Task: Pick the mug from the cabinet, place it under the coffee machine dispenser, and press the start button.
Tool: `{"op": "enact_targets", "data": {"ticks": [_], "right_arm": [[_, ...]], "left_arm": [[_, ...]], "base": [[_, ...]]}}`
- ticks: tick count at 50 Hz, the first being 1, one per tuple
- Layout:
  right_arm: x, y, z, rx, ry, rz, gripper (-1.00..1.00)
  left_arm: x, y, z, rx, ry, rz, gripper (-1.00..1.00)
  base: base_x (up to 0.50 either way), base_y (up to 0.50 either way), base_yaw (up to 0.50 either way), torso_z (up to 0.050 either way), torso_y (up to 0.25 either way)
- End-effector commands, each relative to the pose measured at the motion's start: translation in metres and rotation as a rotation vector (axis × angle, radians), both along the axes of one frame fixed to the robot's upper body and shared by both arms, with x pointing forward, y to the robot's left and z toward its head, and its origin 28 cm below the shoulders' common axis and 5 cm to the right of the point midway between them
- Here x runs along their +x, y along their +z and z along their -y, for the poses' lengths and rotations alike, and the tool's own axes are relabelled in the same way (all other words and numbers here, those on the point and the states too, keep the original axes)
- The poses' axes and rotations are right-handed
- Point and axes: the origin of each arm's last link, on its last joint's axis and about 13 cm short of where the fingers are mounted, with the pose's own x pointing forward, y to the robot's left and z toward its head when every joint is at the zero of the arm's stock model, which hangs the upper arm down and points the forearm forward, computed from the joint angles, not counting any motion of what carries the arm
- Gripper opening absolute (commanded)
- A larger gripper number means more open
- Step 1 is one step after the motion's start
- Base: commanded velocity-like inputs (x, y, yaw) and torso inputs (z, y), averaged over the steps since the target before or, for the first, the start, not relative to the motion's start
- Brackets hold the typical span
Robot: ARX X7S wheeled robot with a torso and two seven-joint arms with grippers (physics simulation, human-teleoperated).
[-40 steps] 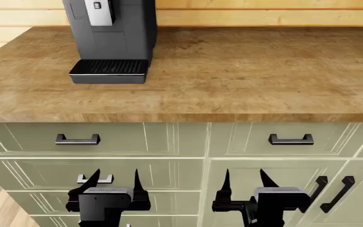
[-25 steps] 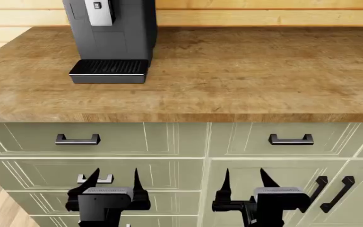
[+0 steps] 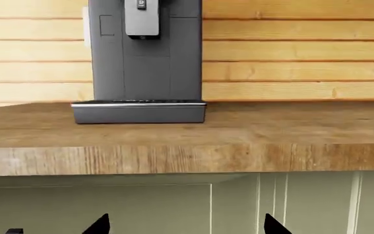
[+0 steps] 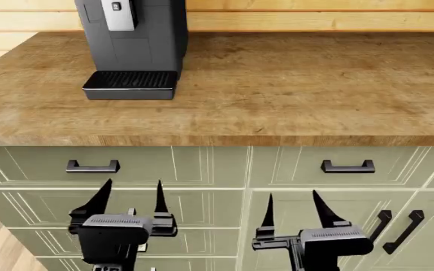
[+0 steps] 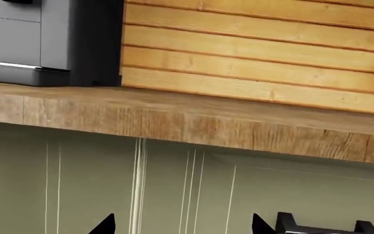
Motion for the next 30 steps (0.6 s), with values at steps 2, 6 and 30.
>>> {"op": "enact_targets", "data": {"ticks": [2,6,30], "right_arm": [[0.002,0.0,0.0,-0.023,0.008,0.121,1.0],[0.003,0.0,0.0,-0.024,0.002,0.164,1.0],[-0.058,0.181,0.03,-0.027,-0.069,0.351,1.0]], "left_arm": [[-0.015,0.087,-0.001,0.0,-0.006,0.145,1.0],[-0.018,0.097,-0.003,-0.003,-0.003,0.177,1.0],[-0.021,0.122,-0.01,-0.003,0.022,0.27,1.0]], "base": [[0.0,0.0,0.0,0.0,0.0],[0.0,0.0,0.0,0.0,0.0],[0.0,0.0,0.0,0.0,0.0]]}}
